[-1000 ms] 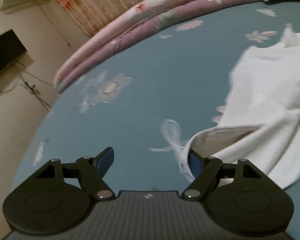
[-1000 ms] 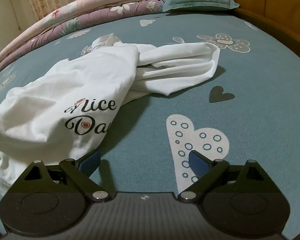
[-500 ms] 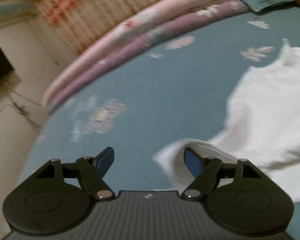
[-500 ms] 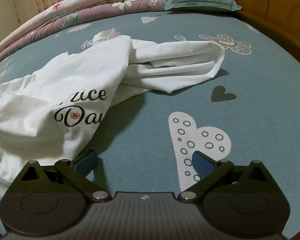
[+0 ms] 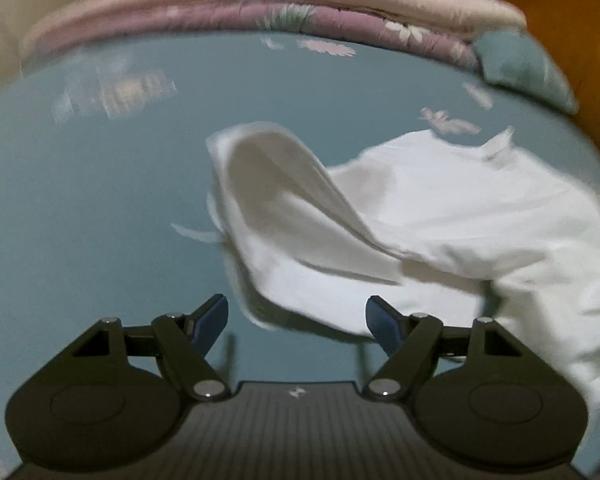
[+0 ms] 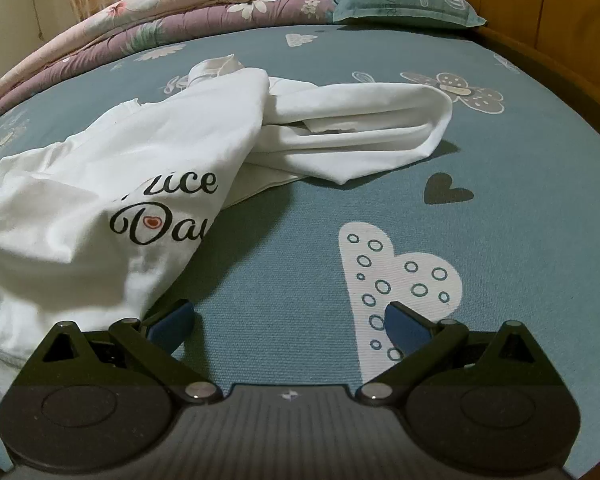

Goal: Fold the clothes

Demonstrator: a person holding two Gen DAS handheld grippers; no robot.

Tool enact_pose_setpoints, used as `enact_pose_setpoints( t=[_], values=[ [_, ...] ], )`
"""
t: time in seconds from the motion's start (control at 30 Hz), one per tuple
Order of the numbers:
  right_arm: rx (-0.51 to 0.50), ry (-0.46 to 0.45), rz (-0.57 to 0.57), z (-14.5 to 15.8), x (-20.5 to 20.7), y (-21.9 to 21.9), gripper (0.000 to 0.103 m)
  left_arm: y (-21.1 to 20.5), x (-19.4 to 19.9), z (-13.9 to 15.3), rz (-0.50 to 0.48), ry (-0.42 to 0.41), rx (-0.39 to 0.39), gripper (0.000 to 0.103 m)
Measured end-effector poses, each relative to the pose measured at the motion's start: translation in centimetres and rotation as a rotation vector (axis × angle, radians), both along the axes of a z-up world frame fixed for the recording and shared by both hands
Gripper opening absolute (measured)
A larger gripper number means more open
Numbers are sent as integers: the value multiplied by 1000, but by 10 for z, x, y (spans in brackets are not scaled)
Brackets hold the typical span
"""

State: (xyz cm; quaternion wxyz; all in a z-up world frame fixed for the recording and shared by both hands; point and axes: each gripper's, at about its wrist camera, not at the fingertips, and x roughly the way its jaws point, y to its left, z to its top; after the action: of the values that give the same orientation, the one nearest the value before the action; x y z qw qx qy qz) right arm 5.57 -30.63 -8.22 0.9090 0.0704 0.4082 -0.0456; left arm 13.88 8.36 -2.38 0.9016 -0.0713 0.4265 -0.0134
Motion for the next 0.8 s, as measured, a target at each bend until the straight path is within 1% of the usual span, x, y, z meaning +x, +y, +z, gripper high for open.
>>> enact_pose_setpoints(
  t=[0.13, 0.17, 0.23, 0.3, 0.33, 0.63, 0.67, 0.7, 0.77, 0.8],
  values=[
    [4, 0, 0, 0, -1, 0, 103, 5, 0, -21, 24, 23, -185, 74],
    [5, 0, 0, 0, -1, 0, 103, 7, 1, -25, 29, 19, -216, 74],
    [7, 0, -1, 0, -1, -1, 103, 9, 6, -29, 36, -17, -234, 74],
    [9, 0, -1, 1, -2, -1, 103, 13, 14, -31, 46, -34, -265, 74],
    [10, -1, -1, 1, -2, -1, 103, 13, 13, -33, 51, -42, -278, 73],
    [28, -6, -1, 1, -2, -4, 103, 15, 13, -47, 94, -116, -393, 73],
    [23, -5, 0, 0, -2, -3, 103, 15, 13, -49, 99, -124, -405, 70],
    [19, -4, 0, 0, -1, -3, 103, 16, 13, -51, 104, -133, -418, 65],
    [27, -9, -1, 0, -2, -4, 103, 17, 13, -54, 126, -144, -434, 21],
    [31, -11, -1, 0, -2, -5, 103, 19, 14, -56, 154, -140, -433, 15]
  ],
)
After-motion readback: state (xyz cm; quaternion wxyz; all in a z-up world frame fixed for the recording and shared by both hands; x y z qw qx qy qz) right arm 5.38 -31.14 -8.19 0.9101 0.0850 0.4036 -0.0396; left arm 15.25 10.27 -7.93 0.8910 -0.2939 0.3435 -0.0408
